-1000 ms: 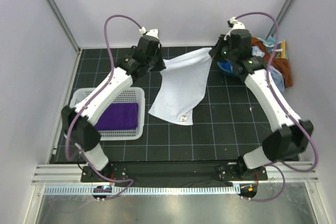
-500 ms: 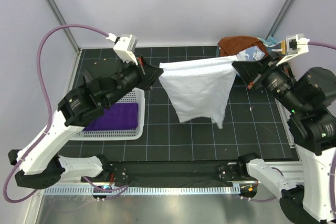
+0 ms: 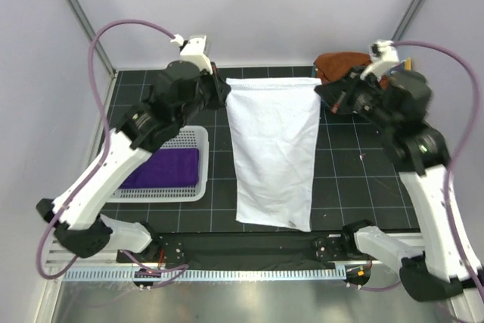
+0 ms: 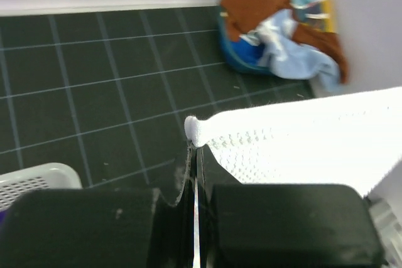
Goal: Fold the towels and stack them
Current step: Flatten out the crumpled towel, then fold the towel
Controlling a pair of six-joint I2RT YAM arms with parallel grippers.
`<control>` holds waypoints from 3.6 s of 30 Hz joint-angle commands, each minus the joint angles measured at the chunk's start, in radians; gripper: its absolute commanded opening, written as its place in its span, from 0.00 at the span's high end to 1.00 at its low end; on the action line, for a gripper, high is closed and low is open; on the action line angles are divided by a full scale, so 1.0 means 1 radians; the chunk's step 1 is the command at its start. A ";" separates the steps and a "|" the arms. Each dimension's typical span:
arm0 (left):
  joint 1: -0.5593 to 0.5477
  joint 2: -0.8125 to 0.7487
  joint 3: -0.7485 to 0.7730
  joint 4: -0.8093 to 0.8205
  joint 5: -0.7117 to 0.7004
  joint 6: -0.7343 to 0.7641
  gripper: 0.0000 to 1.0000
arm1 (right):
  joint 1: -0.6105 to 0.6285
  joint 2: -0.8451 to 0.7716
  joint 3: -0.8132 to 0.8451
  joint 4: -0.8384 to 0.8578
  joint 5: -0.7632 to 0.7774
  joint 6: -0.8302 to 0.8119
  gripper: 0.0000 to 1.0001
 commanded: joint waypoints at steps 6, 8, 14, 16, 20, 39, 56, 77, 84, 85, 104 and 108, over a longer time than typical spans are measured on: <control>0.304 0.381 0.103 0.112 0.146 0.024 1.00 | -0.013 0.550 -0.058 0.356 0.155 -0.032 0.99; 0.338 0.474 0.169 0.122 0.166 0.031 1.00 | -0.018 0.652 -0.009 0.382 0.172 -0.035 0.99; 0.420 0.785 0.421 0.132 0.268 0.042 1.00 | -0.049 0.935 0.256 0.366 0.210 -0.054 0.99; 0.426 0.825 0.449 0.128 0.263 0.042 1.00 | -0.050 1.008 0.325 0.359 0.215 -0.063 0.99; 0.434 0.861 0.446 0.135 0.234 0.048 1.00 | -0.058 1.074 0.385 0.350 0.256 -0.078 0.99; 0.391 0.625 0.033 0.206 0.214 0.021 1.00 | -0.050 0.855 0.019 0.413 0.226 -0.023 0.99; 0.332 0.468 -0.157 0.114 0.093 0.016 1.00 | 0.108 0.584 -0.316 0.396 0.309 0.052 0.99; 0.193 0.523 -0.243 0.070 0.001 -0.015 1.00 | 0.258 0.607 -0.613 0.478 0.393 0.233 0.99; 0.165 0.597 -0.220 0.054 -0.011 -0.027 1.00 | 0.258 0.752 -0.572 0.450 0.430 0.239 0.99; 0.164 0.603 -0.219 0.053 -0.011 -0.030 1.00 | 0.257 0.763 -0.564 0.435 0.445 0.229 0.99; 0.171 0.723 -0.065 0.031 0.004 -0.027 1.00 | 0.085 0.886 -0.307 0.300 0.378 0.098 0.99; 0.187 0.730 -0.048 0.025 0.012 -0.022 1.00 | 0.085 0.837 -0.365 0.315 0.347 0.124 0.99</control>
